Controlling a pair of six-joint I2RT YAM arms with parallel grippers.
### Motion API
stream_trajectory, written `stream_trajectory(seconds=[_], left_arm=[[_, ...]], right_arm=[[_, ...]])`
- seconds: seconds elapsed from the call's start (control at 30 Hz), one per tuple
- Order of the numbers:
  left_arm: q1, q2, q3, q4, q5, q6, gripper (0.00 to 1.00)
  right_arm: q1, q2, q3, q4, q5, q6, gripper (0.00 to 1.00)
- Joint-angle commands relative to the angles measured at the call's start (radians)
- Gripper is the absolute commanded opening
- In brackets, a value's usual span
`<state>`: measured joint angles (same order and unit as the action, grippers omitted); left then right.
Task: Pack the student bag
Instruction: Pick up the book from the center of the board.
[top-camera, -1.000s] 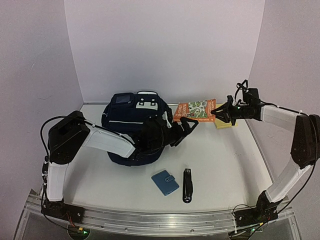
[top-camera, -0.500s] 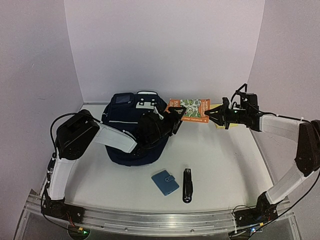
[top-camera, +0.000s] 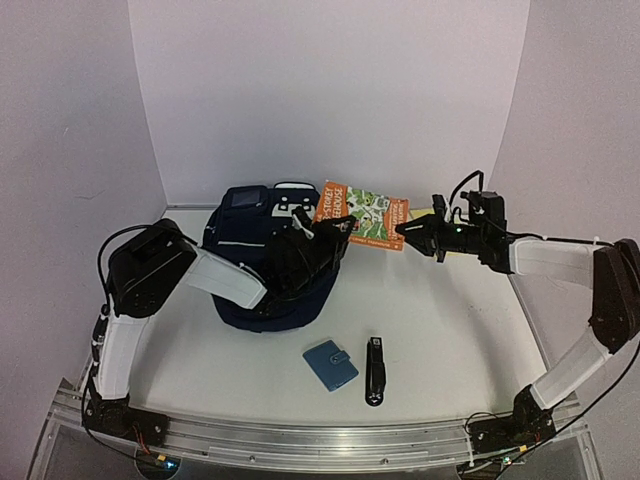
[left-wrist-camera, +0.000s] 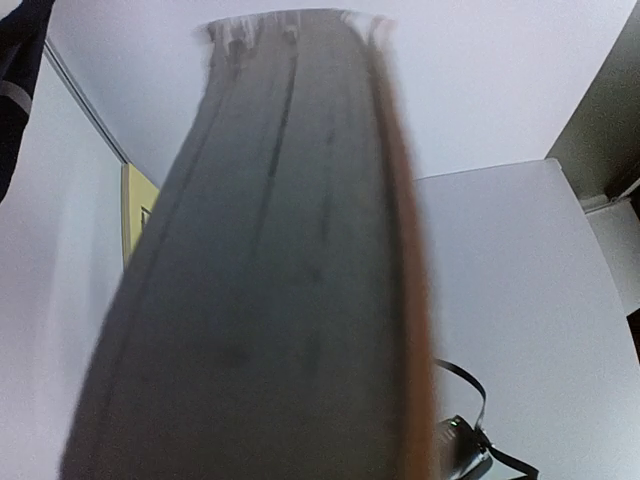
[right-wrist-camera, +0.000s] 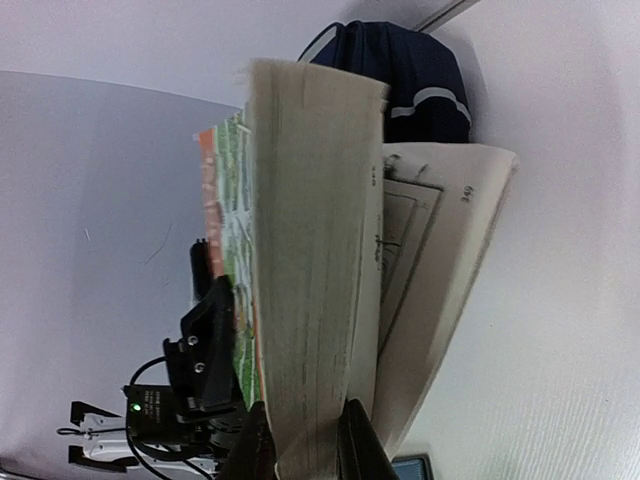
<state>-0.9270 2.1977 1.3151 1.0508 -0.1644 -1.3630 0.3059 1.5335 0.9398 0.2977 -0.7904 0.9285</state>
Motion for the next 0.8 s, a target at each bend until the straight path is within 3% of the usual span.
stream_trajectory(seconds=[0.0,0.13,0.23,0.37,0.6,0.77], left_arm=[[-0.008,-0.140,-0.056,0.055,0.020,0.097,0.14],[-0.009,-0.259,-0.132,-0.031,0.065,0.162,0.01],[-0.011,-0.361,-0.168,-0.170,0.124,0.234,0.00],[-0.012,-0.519,-0.224,-0.399,0.197,0.341,0.00],[-0.015,-0.809,-0.391,-0.708,0.260,0.436,0.00],[-0.026,-0.979,-0.481,-0.873,0.218,0.463,0.00]], right_arm=[[0.063,-0.013,0.028,0.106,-0.156,-0.049,0.21],[0.060,-0.006,0.110,-0.092,-0.132,-0.227,0.52],[0.060,0.011,0.220,-0.300,-0.073,-0.424,0.72],[0.061,0.053,0.379,-0.500,0.018,-0.643,0.84],[0.126,0.188,0.625,-0.733,0.080,-0.935,0.87],[0.200,0.281,0.735,-0.773,0.106,-1.066,0.86]])
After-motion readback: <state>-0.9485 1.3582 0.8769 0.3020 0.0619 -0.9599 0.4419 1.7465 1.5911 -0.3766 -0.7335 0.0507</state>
